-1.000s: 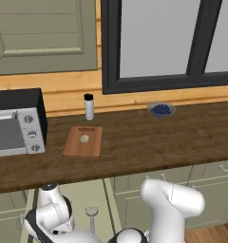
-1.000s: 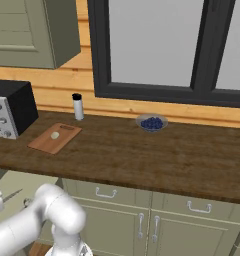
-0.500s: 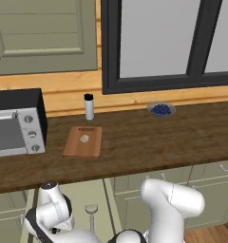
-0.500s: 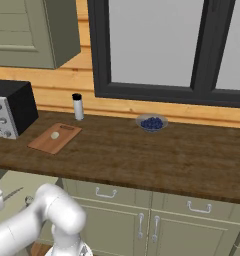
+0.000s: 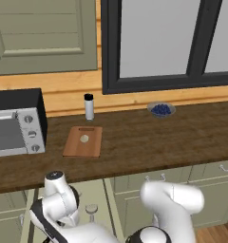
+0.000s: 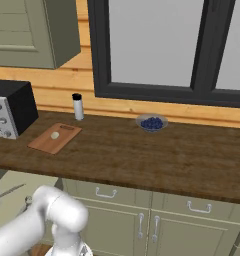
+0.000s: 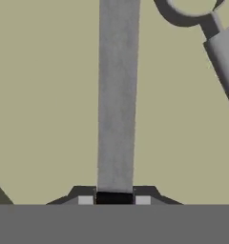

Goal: Place the appropriate cutting tool for cutting the garlic skin on the cutting board.

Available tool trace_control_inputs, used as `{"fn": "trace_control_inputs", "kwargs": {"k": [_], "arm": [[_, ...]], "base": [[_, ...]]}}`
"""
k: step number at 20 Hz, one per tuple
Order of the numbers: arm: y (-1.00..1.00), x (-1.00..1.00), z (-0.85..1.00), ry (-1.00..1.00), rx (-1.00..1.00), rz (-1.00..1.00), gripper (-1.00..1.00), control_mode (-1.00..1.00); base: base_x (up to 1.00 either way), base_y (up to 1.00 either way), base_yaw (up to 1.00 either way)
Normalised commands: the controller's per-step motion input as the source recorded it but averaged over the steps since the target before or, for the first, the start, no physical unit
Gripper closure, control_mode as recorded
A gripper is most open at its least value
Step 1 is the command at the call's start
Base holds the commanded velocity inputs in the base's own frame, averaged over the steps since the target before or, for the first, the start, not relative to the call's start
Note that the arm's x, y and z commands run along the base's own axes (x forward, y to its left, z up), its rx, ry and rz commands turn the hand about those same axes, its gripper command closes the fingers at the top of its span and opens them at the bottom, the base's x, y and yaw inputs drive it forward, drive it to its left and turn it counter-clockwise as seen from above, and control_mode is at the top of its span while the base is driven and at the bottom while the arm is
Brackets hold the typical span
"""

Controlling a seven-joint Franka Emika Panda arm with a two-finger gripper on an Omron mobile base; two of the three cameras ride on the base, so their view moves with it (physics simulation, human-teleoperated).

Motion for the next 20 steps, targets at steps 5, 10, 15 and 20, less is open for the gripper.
{"fn": "trace_control_inputs", "kwargs": {"k": [5,10,15,20], "arm": [[-0.51,-0.77,1.0,-0.1,-0.02,-0.28,1.0,-1.0],[-0.45,-0.6,1.0,-0.15,-0.08,-0.26,1.0,-1.0],[-0.35,-0.43,1.0,-0.21,-0.14,-0.23,1.0,-1.0],[-0.12,0.12,1.0,-0.17,-0.17,-0.16,1.0,-1.0]], "base": [[0.0,0.0,0.0],[0.0,0.0,0.0],[0.0,0.0,0.0],[0.0,0.0,0.0]]}}
